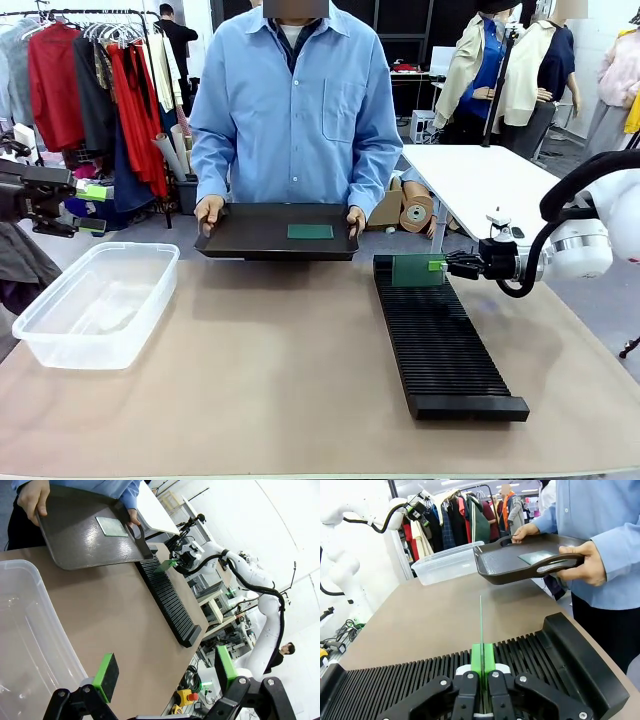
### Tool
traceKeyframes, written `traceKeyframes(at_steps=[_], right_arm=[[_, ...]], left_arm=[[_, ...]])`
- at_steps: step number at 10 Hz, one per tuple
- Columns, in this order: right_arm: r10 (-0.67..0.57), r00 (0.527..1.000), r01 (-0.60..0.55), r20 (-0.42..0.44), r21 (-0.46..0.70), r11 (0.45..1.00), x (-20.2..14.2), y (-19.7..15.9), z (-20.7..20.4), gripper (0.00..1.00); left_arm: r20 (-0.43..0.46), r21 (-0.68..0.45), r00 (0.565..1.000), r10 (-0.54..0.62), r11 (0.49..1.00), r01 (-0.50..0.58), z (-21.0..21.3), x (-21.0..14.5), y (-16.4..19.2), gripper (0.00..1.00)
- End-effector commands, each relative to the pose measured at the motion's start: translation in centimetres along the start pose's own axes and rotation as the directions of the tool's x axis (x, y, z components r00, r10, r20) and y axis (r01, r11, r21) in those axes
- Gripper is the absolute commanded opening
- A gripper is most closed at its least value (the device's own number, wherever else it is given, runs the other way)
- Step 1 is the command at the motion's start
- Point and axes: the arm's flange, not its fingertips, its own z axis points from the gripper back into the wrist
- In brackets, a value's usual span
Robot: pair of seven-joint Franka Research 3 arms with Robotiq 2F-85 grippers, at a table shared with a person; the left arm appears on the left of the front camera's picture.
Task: Sort PCBs into racks and boxes based on the side picked up.
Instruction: If the short side of the Blank PCB is picked up, insert it into the PCB Rack ; if the long side is picked up, place it in the Organizing box.
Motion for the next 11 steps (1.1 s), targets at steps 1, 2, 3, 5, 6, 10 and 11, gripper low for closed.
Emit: traceKeyframes(at_steps=[1, 2, 3, 5, 6, 10, 11], right_arm=[[0.005, 1.000, -0.005, 0.001, -0.001, 1.000, 0.3, 0.1, 0.0, 0.00], [0.005, 1.000, -0.005, 0.001, -0.001, 1.000, 0.3, 0.1, 0.0, 0.00], [0.005, 1.000, -0.005, 0.001, -0.001, 1.000, 0.3, 0.1, 0.0, 0.00], [0.005, 1.000, -0.005, 0.001, -0.001, 1.000, 0.3, 0.1, 0.0, 0.00], [0.000, 1.000, 0.000, 0.000, 0.000, 1.000, 0.0, 0.0, 0.0, 0.00], [0.005, 1.000, -0.005, 0.021, -0.008, 1.000, -0.7, -0.1, 0.9, 0.00], [0.007, 1.000, -0.007, 0.027, -0.005, 1.000, -0.8, 0.0, 1.0, 0.00]], left_arm=[[0.000, -0.003, 1.000, 0.000, 1.000, 0.000, 0.0, 0.0, -0.1, 1.00], [0.000, -0.003, 1.000, 0.000, 1.000, 0.000, 0.0, 0.0, -0.1, 1.00], [0.000, -0.003, 1.000, 0.000, 1.000, 0.000, 0.0, 0.0, -0.1, 1.00], [0.000, -0.003, 1.000, 0.000, 1.000, 0.000, 0.0, 0.0, -0.1, 1.00], [0.000, -0.003, 1.000, 0.000, 1.000, 0.000, 0.0, 0.0, -0.1, 1.00], [0.000, -0.003, 1.000, 0.000, 1.000, 0.000, 0.0, 0.0, -0.1, 1.00], [0.000, -0.003, 1.000, 0.000, 1.000, 0.000, 0.0, 0.0, -0.1, 1.00]])
